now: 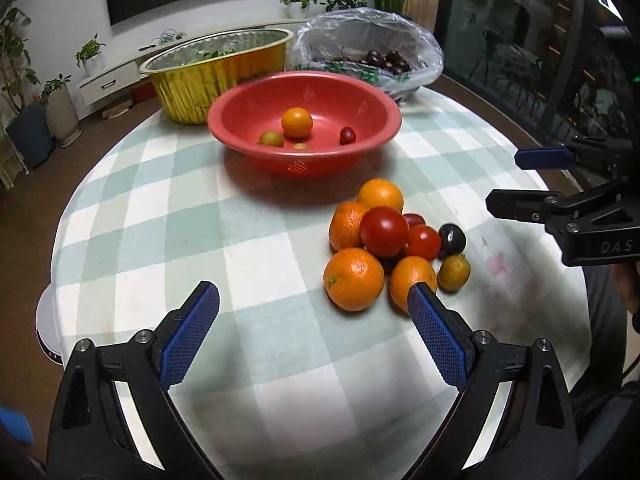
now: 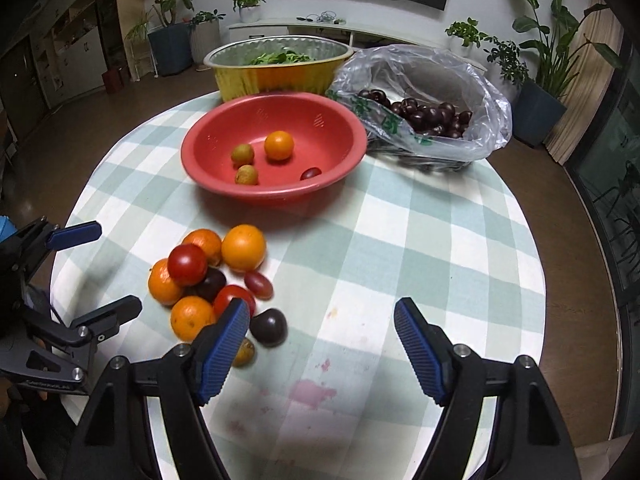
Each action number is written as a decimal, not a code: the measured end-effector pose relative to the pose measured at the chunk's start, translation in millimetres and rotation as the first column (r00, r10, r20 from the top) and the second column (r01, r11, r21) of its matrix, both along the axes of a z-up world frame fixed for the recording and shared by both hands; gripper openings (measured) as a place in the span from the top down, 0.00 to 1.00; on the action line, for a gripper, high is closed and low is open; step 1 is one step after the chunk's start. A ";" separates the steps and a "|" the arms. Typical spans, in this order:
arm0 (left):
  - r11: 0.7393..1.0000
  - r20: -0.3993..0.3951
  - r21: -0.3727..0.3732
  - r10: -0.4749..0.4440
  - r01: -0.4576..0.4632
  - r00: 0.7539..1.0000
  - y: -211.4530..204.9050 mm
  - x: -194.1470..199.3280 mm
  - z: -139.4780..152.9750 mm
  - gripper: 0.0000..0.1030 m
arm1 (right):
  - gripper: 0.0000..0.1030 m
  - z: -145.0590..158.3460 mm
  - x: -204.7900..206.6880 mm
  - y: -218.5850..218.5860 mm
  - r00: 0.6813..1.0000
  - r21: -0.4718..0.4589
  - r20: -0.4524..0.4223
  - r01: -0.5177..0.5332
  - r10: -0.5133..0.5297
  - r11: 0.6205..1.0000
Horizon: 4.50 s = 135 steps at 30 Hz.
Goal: Organize fruits
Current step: 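Withdraw both open tools from the bowl back toward the fruit pile, then grasp a large orange with the left tool while the right tool grasps a yellow-brown fruit, then carry both fruits over the red bowl and open both tools to release them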
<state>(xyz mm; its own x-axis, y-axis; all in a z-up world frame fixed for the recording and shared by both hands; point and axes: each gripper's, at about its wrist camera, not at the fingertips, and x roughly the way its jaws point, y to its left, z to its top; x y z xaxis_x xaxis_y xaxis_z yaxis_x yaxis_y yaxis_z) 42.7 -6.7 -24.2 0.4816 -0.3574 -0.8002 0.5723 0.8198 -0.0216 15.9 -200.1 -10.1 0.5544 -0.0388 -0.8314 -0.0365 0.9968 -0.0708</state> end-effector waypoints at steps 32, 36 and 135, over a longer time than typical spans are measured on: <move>0.945 -0.072 0.124 -0.296 0.303 0.952 -15.9 29.4 -24.0 0.07 | 0.25 -24.2 -23.6 7.5 0.995 0.089 -0.074 -0.065 0.071 0.994; 0.936 -0.082 0.113 -0.326 0.334 0.942 -17.0 34.4 -24.4 0.07 | 0.25 -29.2 -28.8 6.8 0.992 0.113 -0.077 -0.088 0.097 0.990; 0.951 -0.074 0.011 -0.307 0.308 0.949 -6.4 17.5 -3.4 0.65 | 0.72 -35.0 -16.6 0.0 0.985 0.263 -0.006 -0.165 0.173 0.951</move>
<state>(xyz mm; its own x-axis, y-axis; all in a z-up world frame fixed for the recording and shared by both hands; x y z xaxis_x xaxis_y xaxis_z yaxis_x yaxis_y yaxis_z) 60.2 -13.1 -27.6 0.2933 -0.4611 -0.8375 0.7944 0.6049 -0.0548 -0.7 -200.1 -45.0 0.5097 0.2736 -0.8157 -0.2043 0.9594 0.1942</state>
